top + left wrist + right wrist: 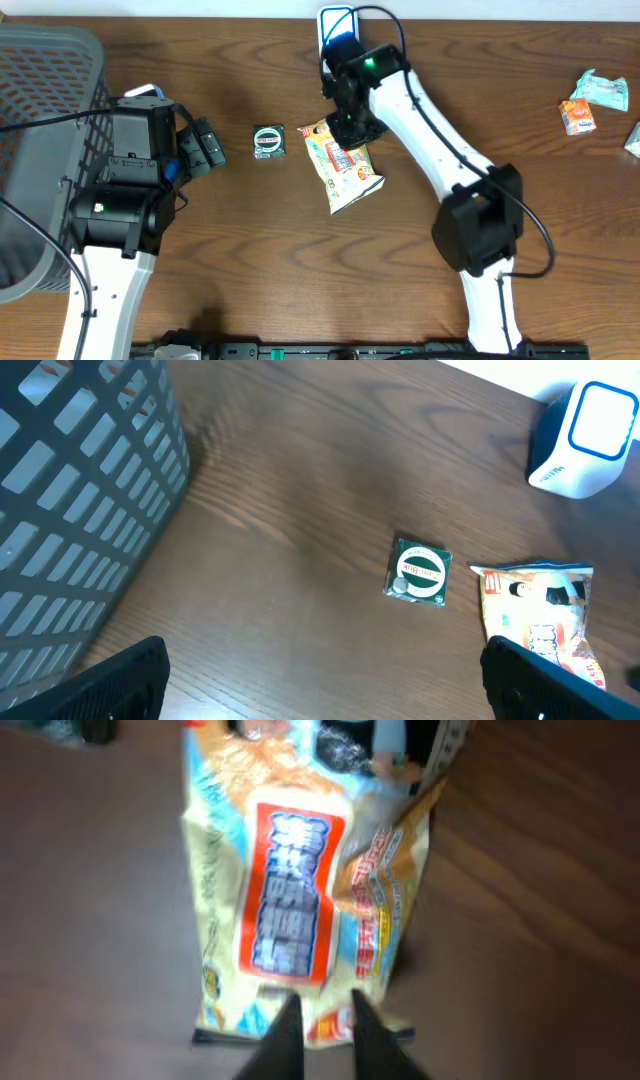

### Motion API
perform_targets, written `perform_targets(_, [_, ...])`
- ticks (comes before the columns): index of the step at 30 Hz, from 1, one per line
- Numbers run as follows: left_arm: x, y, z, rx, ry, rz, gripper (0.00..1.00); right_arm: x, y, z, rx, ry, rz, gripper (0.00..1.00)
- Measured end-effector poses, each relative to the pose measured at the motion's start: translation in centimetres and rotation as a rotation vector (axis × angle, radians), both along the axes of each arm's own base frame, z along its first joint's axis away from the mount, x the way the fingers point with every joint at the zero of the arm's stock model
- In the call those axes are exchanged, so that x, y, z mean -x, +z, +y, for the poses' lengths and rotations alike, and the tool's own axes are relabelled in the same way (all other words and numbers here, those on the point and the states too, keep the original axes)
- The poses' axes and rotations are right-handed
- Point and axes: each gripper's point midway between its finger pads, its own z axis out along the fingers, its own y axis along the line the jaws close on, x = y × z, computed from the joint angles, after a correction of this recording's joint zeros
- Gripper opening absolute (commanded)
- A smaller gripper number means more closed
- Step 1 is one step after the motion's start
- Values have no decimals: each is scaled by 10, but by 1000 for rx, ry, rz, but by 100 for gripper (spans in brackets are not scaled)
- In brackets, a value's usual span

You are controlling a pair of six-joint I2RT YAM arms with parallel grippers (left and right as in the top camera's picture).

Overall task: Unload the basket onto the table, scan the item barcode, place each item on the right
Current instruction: 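Reach the right gripper to the snack bag and grasp its edge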

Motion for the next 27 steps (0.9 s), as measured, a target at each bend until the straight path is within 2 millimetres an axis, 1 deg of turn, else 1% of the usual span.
perform_targets(2, [0,0,0,0,0,0,98,11,9,-2,12,5,16,1])
perform_targets(5, [0,0,0,0,0,0,98,21,3,0,29,11,45,1])
perform_targets(10, [0,0,0,0,0,0,98,38,-33,4,58,25,88,1])
perform_targets(14, [0,0,0,0,0,1,98,51,-70,4,75,21,111,1])
perform_targets(16, [0,0,0,0,0,1,98,56,-82,-1,91,10,122,1])
perform_targets(17, [0,0,0,0,0,0,98,58,-84,-3,100,4,128,1])
perform_targets(20, [0,0,0,0,0,0,98,62,-85,-18,167,-37,137,1])
perform_targets(23, [0,0,0,0,0,0,98,62,-77,-49,307,-92,133,1])
perform_targets(25, [0,0,0,0,0,0,98,54,-64,-72,395,-138,112,1])
perform_targets(27, [0,0,0,0,0,0,98,36,-45,-88,425,-194,64,1])
